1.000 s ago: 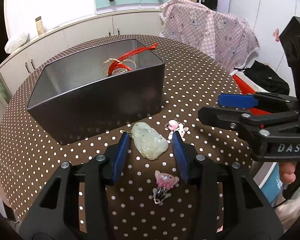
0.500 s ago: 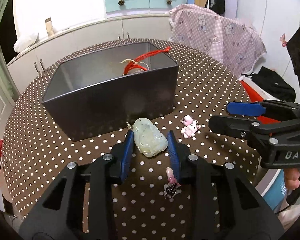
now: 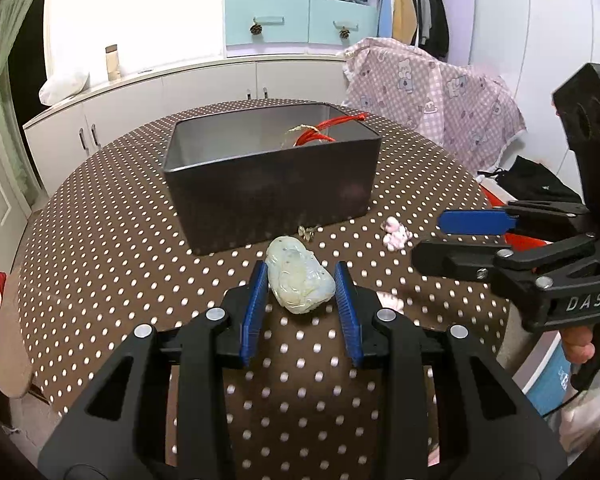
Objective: Organize jewelry
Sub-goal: 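Grasp the pale jade stone with left tool while right tool grasps pink charm, then carry jade stone and pink charm over the grey box with both tools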
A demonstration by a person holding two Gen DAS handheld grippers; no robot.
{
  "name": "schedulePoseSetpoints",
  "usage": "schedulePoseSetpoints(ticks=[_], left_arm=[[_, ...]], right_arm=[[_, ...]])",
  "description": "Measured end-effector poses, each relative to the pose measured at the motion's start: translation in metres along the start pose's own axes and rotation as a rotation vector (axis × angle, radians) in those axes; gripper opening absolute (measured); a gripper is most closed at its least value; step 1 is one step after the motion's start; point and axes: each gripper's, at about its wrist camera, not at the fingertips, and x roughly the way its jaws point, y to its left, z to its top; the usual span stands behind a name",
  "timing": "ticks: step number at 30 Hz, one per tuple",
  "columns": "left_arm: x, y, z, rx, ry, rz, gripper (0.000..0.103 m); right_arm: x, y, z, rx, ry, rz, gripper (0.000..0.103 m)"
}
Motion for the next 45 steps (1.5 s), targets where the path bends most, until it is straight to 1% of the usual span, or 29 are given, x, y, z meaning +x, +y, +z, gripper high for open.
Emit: schedulePoseSetpoints(ticks=[1,3,5,7,8,11,13,15,18,21,25,29,37,45], left_arm=[[-0.001,0.001,-0.001,0.000,-0.003,0.001,0.034],[-0.006,0.004,-0.005,-0.008,-0.012,-0.001,0.034],[-0.008,0.009,-0.008,-0.023,-0.018,-0.007,0.034],[-0.009,0.013,-0.012,-0.033,-0.019,-0.007,0.034],[-0.010,0.014,-0.014,-0.036,-0.019,-0.008,0.034],[-0.008,0.016,-0.018,-0.045,-0.013,-0.016,0.034],[-0.007,0.019,-0.021,-0.055,-0.011,-0.009,0.034],[-0.009,0.023,-0.026,-0.066,-0.013,-0.019,0.034],[-0.011,0.023,-0.027,-0.072,-0.022,-0.030,0.034],[-0.012,0.026,-0.028,-0.079,-0.031,-0.042,0.034],[-0.010,0.027,-0.026,-0.086,-0.033,-0.052,0.034],[-0.009,0.027,-0.023,-0.093,-0.037,-0.054,0.034],[-0.011,0.030,-0.010,-0.096,-0.068,-0.053,0.034],[-0.015,0.033,0.014,-0.082,-0.122,-0.043,0.034]], right_arm=[[0.003,0.004,-0.001,-0.018,0.009,0.009,0.053],[0.008,0.011,-0.002,-0.042,0.023,0.018,0.046],[0.013,0.018,-0.004,-0.065,0.038,0.026,0.042],[0.018,0.024,-0.005,-0.089,0.050,0.023,0.040],[0.022,0.029,-0.007,-0.109,0.060,0.015,0.040],[0.030,0.045,-0.010,-0.202,0.040,-0.054,0.040],[0.033,0.053,-0.012,-0.249,0.037,-0.095,0.035],[0.034,0.054,-0.013,-0.262,0.041,-0.082,0.020],[0.035,0.054,-0.013,-0.268,0.046,-0.092,0.019],[0.036,0.050,-0.011,-0.232,0.054,-0.080,0.019],[0.039,0.049,-0.006,-0.206,0.050,-0.099,0.019],[0.037,0.046,-0.001,-0.178,0.043,-0.092,0.019],[0.023,0.045,0.020,-0.169,-0.023,-0.093,0.019],[0.013,0.043,0.040,-0.165,-0.081,-0.090,0.019]])
